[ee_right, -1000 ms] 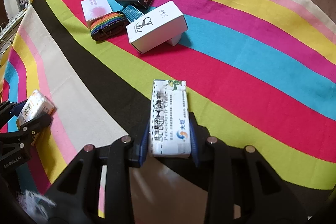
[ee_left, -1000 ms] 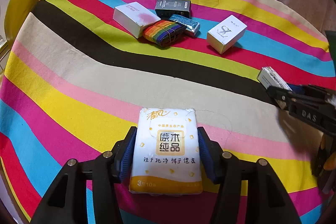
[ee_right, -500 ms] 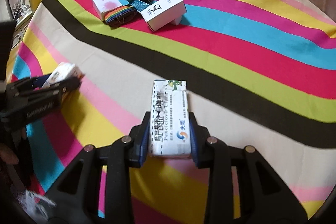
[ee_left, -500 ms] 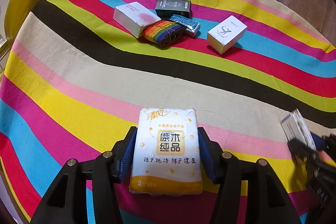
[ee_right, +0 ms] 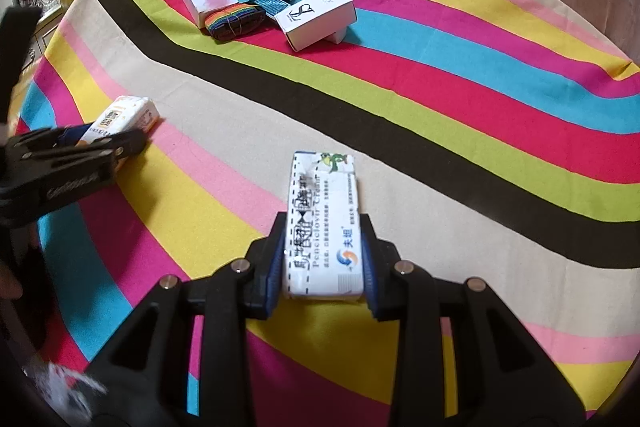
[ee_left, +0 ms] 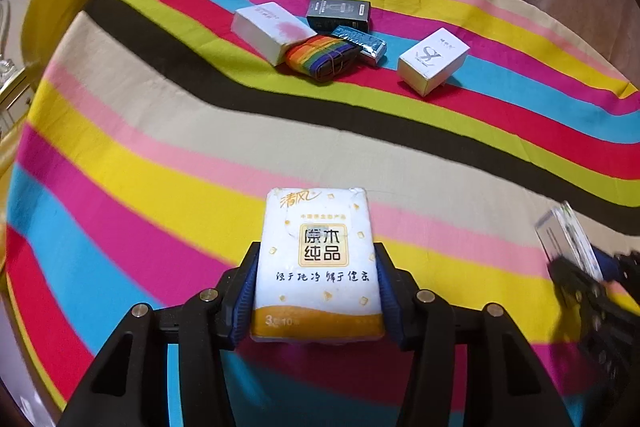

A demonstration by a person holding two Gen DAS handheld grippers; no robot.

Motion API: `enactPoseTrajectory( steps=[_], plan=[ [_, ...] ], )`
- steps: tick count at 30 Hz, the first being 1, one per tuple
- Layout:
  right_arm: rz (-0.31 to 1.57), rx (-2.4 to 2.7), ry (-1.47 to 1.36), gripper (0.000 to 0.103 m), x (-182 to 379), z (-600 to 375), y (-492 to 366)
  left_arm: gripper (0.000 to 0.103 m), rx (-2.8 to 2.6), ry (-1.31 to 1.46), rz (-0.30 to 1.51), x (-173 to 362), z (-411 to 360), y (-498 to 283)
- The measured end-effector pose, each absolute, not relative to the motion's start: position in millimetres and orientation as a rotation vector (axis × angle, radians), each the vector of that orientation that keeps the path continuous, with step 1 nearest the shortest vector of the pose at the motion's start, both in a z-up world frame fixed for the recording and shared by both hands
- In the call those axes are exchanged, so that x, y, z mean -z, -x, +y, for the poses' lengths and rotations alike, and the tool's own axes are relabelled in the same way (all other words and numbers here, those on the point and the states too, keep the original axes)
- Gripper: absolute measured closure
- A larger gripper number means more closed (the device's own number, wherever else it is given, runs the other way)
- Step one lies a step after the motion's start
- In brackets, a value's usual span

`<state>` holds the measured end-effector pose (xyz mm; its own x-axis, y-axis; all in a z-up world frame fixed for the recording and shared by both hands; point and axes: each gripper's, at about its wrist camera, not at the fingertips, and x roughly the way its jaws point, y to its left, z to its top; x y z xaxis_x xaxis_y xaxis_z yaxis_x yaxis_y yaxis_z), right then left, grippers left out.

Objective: Organize objects
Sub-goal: 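Carry the tissue pack in the left tool while the right tool carries the green-logo box to the storage box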

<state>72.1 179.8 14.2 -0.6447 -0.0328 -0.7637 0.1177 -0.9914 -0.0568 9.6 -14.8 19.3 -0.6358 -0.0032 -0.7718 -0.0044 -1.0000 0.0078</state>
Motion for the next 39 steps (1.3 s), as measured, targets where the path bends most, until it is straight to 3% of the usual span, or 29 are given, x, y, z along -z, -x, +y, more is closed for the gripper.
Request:
enactPoseTrajectory(
  steps=[11, 39],
  plan=[
    [-0.024, 2.746, -1.26, 0.066, -20.5, 184.5, -94.2, 0.05, -2.832, 1.271, -0.049, -27.3, -16.0, -61.5],
    [0.258, 2.536, -1.031, 0.066, -71.1, 48.8, -150.8, 0.05, -2.928, 1.157, -0.206, -81.2, -105.1, -158.1]
  ],
)
